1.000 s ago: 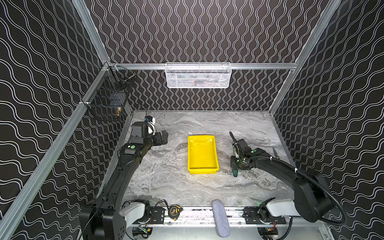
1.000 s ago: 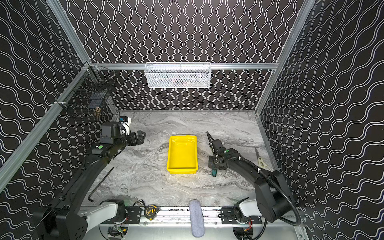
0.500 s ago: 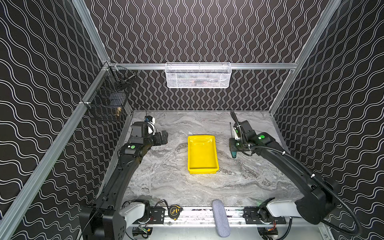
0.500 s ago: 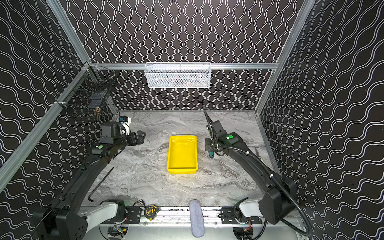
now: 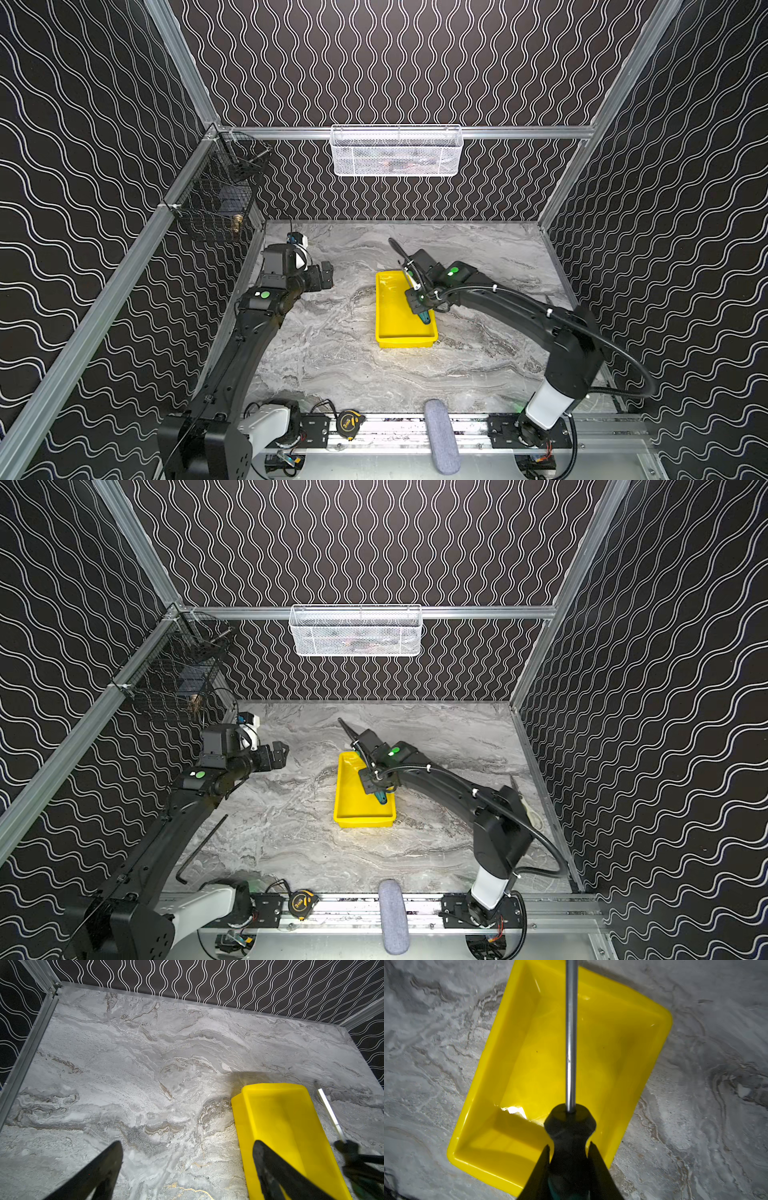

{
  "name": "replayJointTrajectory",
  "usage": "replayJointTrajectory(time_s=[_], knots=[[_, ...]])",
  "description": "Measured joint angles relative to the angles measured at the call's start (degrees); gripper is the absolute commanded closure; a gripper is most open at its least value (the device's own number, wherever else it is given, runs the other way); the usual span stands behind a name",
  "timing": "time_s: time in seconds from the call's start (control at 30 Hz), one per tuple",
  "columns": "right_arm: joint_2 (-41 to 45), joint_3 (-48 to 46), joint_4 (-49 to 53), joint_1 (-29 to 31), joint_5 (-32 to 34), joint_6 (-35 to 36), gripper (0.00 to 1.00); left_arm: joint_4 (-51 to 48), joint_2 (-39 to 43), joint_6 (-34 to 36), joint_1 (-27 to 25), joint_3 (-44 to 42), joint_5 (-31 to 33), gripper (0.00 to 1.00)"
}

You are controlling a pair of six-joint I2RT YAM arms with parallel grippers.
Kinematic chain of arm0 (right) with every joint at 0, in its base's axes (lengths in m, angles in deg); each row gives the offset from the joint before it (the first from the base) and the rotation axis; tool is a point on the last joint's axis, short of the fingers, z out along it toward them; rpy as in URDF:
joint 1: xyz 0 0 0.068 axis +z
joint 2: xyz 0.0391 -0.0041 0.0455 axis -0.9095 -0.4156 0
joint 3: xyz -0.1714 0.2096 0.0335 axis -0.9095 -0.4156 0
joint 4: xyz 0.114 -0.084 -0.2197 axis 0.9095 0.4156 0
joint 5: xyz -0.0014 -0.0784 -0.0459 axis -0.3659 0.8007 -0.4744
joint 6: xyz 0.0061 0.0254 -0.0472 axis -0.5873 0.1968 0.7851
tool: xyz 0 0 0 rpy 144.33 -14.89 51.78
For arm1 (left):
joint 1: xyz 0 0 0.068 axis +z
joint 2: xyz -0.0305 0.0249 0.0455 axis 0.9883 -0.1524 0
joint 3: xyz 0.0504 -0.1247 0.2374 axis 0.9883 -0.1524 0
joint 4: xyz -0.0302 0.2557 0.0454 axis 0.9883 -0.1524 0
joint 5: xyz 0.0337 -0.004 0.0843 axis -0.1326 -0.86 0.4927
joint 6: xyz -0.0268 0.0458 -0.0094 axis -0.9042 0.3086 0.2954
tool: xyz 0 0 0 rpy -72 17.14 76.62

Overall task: Put the screwdriver in the bin
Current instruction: 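Carry the screwdriver with the right gripper over the yellow bin, then lower the screwdriver into the bin and open the right gripper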

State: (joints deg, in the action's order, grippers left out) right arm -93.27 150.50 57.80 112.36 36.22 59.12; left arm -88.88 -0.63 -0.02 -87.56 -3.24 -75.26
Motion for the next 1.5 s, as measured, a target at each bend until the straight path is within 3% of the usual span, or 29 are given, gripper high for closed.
replayJointTrajectory(time_s=[0.77, 1.5], knots=[[-13.0, -2.3, -6.0, 1.8, -1.3, 1.1, 0.89, -0.7, -0.7, 0.0, 0.0, 0.3, 0.0, 0.01], [-13.4, -5.1, -9.6, 1.7, -1.3, 1.0, 0.66, -0.8, -1.0, 0.0, 0.0, 0.3, 0.0, 0.01]])
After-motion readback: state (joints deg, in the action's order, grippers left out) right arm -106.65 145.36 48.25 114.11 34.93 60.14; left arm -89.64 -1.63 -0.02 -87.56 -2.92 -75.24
